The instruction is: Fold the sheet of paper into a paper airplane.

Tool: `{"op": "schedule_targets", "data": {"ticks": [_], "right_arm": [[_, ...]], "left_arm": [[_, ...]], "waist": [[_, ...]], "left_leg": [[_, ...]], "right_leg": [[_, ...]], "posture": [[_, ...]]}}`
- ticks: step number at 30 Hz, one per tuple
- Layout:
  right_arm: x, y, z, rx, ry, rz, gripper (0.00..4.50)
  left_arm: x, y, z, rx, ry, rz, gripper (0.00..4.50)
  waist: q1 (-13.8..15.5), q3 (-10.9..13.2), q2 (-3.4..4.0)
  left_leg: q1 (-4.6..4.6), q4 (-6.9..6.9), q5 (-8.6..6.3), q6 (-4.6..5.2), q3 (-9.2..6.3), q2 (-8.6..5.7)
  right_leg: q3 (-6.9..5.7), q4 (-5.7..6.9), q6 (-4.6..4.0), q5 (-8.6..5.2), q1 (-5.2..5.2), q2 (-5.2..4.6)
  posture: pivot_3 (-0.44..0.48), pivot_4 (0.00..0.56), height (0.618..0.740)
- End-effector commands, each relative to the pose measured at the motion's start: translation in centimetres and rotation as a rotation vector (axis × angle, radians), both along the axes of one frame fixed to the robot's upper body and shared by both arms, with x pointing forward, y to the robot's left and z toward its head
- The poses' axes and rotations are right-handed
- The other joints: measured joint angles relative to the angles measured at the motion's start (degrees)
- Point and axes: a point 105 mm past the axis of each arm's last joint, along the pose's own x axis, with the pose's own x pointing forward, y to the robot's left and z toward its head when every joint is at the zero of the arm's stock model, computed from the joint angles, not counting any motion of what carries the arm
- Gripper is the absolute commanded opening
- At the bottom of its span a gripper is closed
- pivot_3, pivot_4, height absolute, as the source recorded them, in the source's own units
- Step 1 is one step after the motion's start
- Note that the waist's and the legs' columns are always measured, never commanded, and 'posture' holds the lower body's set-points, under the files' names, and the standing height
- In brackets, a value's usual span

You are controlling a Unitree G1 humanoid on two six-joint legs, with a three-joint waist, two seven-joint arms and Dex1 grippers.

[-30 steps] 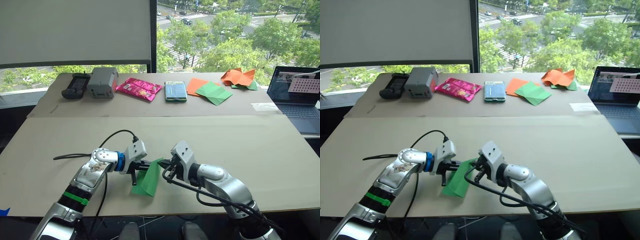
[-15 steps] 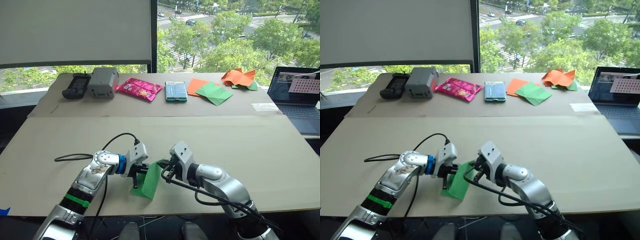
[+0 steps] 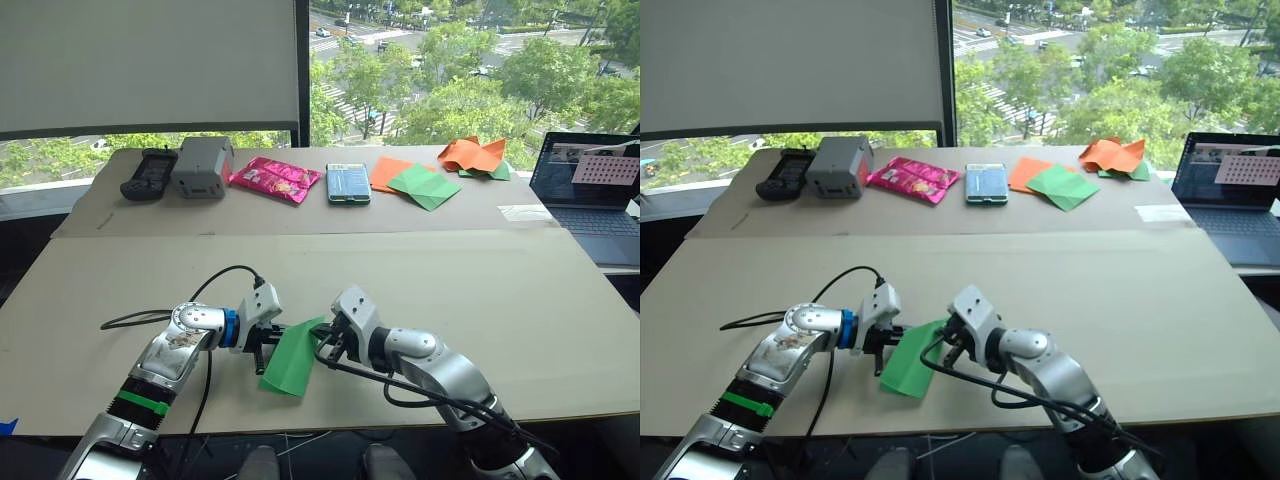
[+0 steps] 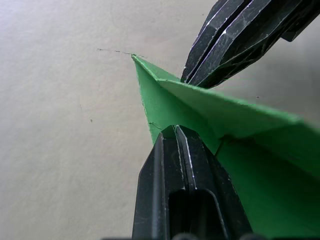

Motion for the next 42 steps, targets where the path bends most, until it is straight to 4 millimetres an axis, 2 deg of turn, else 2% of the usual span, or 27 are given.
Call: {"op": "schedule_targets", "data": {"ticks": [1,5,7,10,14,16,20,30,36,42], "right_arm": [[0.4,0.6,0.0,-0.019,-0.018,0.009,0.0],[0.4,0.8,-0.4,-0.026,-0.002,0.011,0.0],[0.4,0.8,-0.6,-0.036,0.005,0.01,0.0],[0.4,0.6,-0.7,-0.039,0.009,0.007,0.0],[0.4,0.5,-0.9,-0.043,0.013,0.004,0.0],[0.4,0.5,-0.9,-0.044,0.015,0.004,0.0],[0.4,0.6,-0.9,-0.045,0.015,0.003,0.0],[0.6,0.0,0.2,-0.011,-0.038,-0.008,0.0],[1.0,-1.0,1.2,0.036,-0.1,-0.026,0.0],[1.3,-1.4,-0.7,0.005,-0.077,-0.038,0.0]], "left_arm": [[-0.1,1.3,-0.9,0.051,0.013,0.037,0.04],[0.0,2.3,-0.7,0.075,-0.002,0.06,0.04],[0.4,3.6,0.0,0.111,-0.044,0.09,0.04],[0.6,4.3,1.1,0.121,-0.085,0.095,0.04],[0.6,3.0,3.6,0.042,-0.121,0.061,0.04],[0.0,2.1,4.1,-0.019,-0.091,0.033,0.04],[-0.8,1.2,3.2,-0.037,-0.047,-0.003,0.04],[-0.6,2.1,-1.8,0.144,-0.037,-0.027,0.04],[-0.9,1.8,-2.6,0.162,-0.045,-0.054,0.04],[-1.1,1.5,-2.4,0.152,-0.049,-0.065,0.04]], "waist": [[0.0,0.0,0.01],[-0.2,0.0,0.03],[-0.2,0.0,0.03],[-0.3,0.0,0.03],[-0.2,0.0,0.02],[0.0,0.0,0.02],[0.0,0.0,0.01],[0.3,-0.1,0.05],[0.4,-0.2,0.17],[0.4,-0.3,0.21]], "left_leg": [[0.01,0.0,0.0,0.0,0.0,0.0],[0.04,-0.01,0.0,0.0,0.0,0.01],[0.04,-0.01,0.0,0.01,0.0,0.01],[0.06,-0.02,-0.01,-0.02,0.0,0.02],[0.05,-0.02,-0.05,-0.07,0.01,0.02],[0.02,-0.02,-0.05,-0.08,0.01,0.02],[0.0,-0.01,-0.05,-0.08,0.02,0.02],[0.03,-0.01,-0.04,-0.07,0.01,0.01],[0.03,0.01,-0.1,-0.16,0.02,0.01],[0.04,0.02,-0.08,-0.13,0.02,0.01]], "right_leg": [[0.0,0.01,0.0,0.0,0.01,0.0],[0.02,0.07,-0.02,0.01,0.0,0.01],[0.02,0.1,-0.02,0.01,0.0,0.01],[0.02,0.12,-0.02,0.01,-0.03,0.02],[0.02,0.11,-0.03,0.01,-0.03,0.01],[0.02,0.11,-0.03,0.01,-0.03,0.01],[0.02,0.09,-0.02,0.01,-0.04,0.01],[0.02,0.09,-0.03,0.01,-0.01,0.01],[0.03,0.06,-0.03,0.0,0.01,0.0],[0.02,0.07,-0.03,0.0,0.04,0.0]], "posture": [[0.0,0.15,0.718],[0.0,0.15,0.718],[0.0,0.15,0.718],[0.0,0.15,0.718],[0.0,0.15,0.718],[0.0,0.15,0.718],[0.0,0.15,0.718],[0.0,0.15,0.718],[0.0,0.15,0.718],[0.0,0.15,0.718]]}}
